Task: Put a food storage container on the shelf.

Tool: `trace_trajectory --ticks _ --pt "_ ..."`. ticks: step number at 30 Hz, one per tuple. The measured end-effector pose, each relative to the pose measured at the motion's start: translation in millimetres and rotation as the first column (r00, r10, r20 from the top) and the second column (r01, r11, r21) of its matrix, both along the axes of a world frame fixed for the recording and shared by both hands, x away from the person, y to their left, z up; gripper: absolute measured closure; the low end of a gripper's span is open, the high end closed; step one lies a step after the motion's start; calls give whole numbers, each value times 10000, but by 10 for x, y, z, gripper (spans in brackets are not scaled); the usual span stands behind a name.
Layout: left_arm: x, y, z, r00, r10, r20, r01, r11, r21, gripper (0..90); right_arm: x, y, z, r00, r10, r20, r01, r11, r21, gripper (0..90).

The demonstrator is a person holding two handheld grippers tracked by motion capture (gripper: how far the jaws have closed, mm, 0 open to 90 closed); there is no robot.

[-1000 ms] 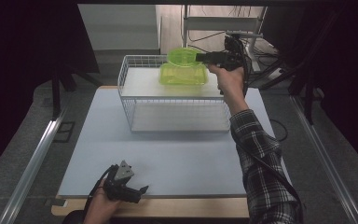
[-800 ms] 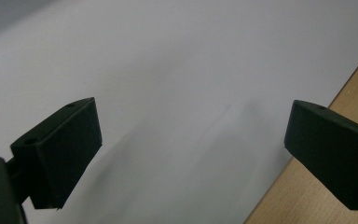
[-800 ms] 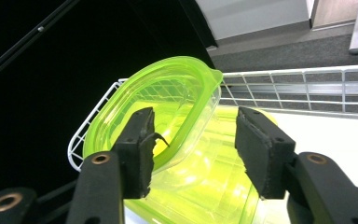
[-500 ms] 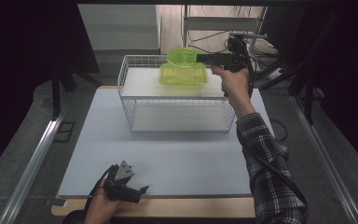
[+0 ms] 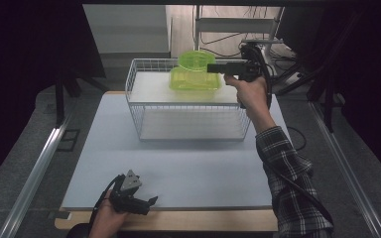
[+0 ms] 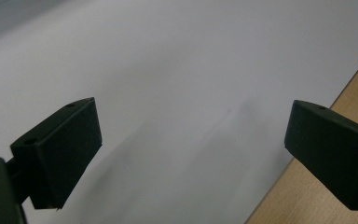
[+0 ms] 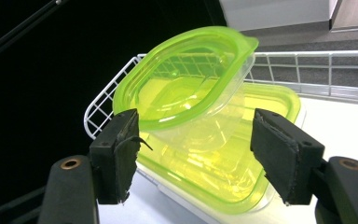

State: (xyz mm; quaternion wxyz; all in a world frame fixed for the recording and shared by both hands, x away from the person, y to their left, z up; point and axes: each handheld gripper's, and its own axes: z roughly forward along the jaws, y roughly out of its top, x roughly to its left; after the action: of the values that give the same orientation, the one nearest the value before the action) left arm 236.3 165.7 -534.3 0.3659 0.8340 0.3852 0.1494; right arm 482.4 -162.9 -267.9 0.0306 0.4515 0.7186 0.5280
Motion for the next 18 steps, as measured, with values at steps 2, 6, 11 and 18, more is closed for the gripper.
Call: trace_trajectory --ticks 2,6,11,18 --pt "0 3 3 10000 13 2 -13 10000 -31 36 -17 -1 -10 10000 72 30 -71 10000 -57 316" --pt "1 0 0 10000 7 -6 -7 10000 -10 36 -45 -12 -33 9998 202 12 -202 9997 -146 301" --pt "1 0 0 10000 15 -8 -15 10000 7 36 -87 -30 -57 9994 332 122 -329 9992 -229 279" --pt "1 -2 0 10000 19 -4 -19 10000 8 36 -157 -35 -93 9980 581 232 -569 9971 -497 241"
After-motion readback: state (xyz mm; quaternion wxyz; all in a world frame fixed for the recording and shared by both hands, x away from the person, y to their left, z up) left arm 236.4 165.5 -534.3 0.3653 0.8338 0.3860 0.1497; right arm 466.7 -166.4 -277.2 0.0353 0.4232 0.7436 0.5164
